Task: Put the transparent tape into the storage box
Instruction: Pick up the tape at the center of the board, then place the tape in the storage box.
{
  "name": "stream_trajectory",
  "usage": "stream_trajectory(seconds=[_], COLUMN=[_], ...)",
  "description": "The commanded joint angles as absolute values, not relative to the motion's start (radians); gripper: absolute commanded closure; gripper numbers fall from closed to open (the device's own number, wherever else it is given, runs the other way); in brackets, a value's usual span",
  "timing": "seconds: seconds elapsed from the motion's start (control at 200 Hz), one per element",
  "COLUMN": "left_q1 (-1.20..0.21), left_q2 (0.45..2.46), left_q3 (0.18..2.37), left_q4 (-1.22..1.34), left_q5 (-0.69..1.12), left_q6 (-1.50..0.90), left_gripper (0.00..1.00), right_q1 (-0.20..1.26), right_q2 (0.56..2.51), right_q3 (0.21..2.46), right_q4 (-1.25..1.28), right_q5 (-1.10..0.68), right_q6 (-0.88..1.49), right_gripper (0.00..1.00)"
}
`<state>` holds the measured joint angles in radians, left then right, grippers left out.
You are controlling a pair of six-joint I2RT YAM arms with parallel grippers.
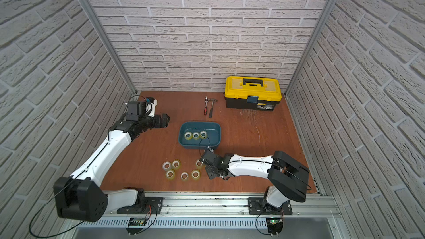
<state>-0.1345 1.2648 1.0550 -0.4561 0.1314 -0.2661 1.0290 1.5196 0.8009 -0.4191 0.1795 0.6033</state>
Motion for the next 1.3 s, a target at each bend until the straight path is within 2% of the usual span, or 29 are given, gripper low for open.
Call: stream_trajectory(seconds=[0.0,0.115,0.23,0.61,0.78,1.295], left_q1=[-0.138,-0.147,-0.148,-0.169,-0.176,-0.188], left_q2=[1.236,1.224,1.214,1.205,1.200,1.210], left_q3=[1.048,1.045,1.040,1.039,1.037,1.037], left_q4=[-0.432,-0.429,-0.422,-0.425,-0.426,-0.428], left_q5=[0.128,0.121,0.125,0.121,0.116,0.116], left_q6=[-0.267,-0.264,-0.266,-0.264,-0.262,-0.259], left_gripper=[0.02,0.02,0.02,0.02,0.02,0.02], right_q1=[1.037,1.024,0.967,0.783,0.728,0.680], right_q2=[1.401,1.352,1.382,1.812,1.929,2.086], right_q3=[0.896,1.002,1.100,1.494,1.543,1.580], right_q4=[-0.549,-0.628,-0.647,-0.739,-0.730,-0.708], right_q5=[0.258,0.326,0.350,0.251,0.245,0.315], right_q6=[0.557,0.493,0.413,0.301,0.292,0.303], right_gripper=[0.96,0.94,0.93,0.97,0.98,0.97])
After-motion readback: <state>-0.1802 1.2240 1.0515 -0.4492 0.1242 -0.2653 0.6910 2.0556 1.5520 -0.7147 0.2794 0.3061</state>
